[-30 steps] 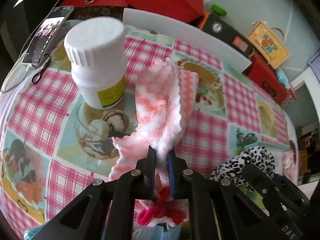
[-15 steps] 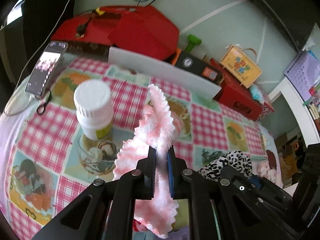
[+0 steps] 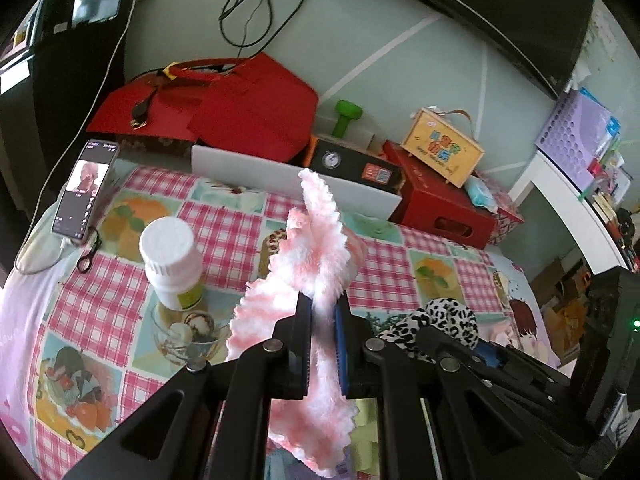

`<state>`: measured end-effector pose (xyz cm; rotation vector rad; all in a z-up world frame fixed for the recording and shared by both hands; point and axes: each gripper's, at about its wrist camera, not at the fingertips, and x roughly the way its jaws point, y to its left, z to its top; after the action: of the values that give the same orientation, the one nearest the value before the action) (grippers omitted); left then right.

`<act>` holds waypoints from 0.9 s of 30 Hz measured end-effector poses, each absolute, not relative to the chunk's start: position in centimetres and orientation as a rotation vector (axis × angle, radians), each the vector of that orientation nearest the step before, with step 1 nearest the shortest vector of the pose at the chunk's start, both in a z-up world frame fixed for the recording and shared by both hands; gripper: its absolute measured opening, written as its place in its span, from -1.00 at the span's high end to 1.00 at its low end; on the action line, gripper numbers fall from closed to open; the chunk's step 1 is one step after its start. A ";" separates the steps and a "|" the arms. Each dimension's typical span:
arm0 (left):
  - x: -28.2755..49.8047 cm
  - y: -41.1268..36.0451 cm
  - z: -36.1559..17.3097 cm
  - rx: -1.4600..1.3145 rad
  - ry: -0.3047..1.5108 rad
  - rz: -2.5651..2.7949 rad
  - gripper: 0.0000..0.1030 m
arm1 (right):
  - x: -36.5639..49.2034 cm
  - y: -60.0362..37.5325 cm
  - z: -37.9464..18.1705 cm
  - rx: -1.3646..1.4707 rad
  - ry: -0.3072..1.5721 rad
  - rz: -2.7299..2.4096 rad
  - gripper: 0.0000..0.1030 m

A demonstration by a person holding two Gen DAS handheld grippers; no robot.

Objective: Organize soft objects
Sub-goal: 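Carry the towel and leopard scrunchie up and over the white tray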

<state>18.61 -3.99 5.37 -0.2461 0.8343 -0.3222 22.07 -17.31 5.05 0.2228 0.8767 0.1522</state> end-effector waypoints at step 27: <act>14.3 -15.2 7.5 -0.058 0.779 -0.610 0.80 | 13.5 -34.3 9.1 0.358 0.753 -0.317 0.32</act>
<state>14.26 -15.23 7.45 -0.0583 0.7786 -0.6095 13.48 -34.30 9.15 0.3577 0.7530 -0.3172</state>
